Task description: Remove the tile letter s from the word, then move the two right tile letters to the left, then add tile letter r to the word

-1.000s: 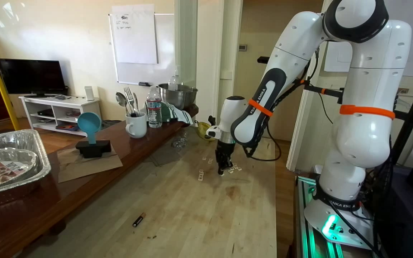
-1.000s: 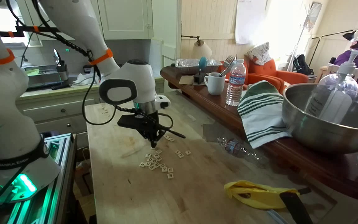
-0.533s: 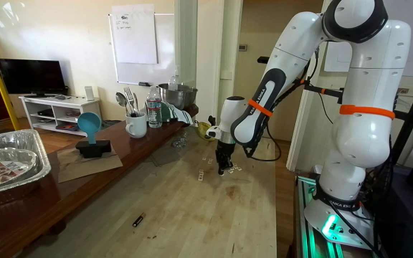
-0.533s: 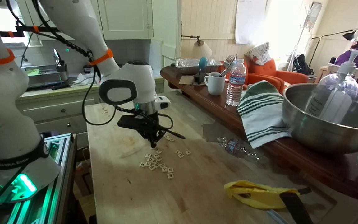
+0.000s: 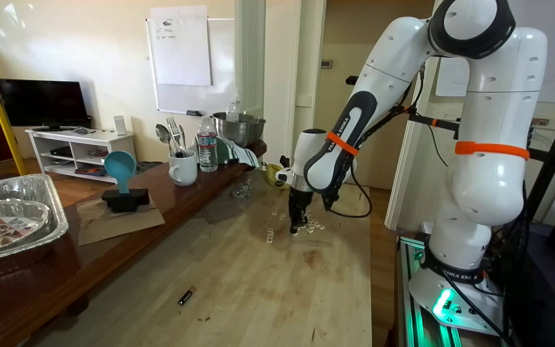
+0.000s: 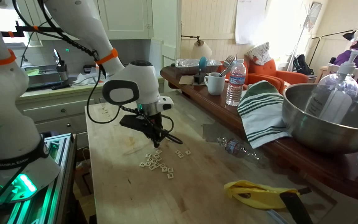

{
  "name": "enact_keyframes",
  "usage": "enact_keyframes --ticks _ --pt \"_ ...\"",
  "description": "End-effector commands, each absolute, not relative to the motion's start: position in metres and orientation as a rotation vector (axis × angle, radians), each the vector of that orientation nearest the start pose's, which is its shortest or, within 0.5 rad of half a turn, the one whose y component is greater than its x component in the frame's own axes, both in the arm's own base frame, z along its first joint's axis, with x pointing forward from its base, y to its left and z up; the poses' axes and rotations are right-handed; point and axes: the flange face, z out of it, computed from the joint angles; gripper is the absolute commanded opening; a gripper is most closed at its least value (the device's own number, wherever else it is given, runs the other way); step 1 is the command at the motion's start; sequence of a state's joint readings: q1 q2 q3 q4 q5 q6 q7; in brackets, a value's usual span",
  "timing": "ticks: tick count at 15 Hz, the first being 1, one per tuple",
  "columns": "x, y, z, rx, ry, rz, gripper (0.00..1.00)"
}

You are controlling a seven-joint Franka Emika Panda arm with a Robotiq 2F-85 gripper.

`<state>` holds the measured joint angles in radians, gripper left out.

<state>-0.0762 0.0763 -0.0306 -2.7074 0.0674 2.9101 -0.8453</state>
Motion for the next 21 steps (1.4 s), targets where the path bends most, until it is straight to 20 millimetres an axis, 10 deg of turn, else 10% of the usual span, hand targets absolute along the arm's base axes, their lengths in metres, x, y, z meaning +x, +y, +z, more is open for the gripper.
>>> enact_keyframes --ticks 1,21 --pt "0.428 -0.053 0.199 -3.021 -0.906 -0.168 0.00" --pt "0.453 -0.078 0.194 -3.074 -0.361 -0.228 0.00"
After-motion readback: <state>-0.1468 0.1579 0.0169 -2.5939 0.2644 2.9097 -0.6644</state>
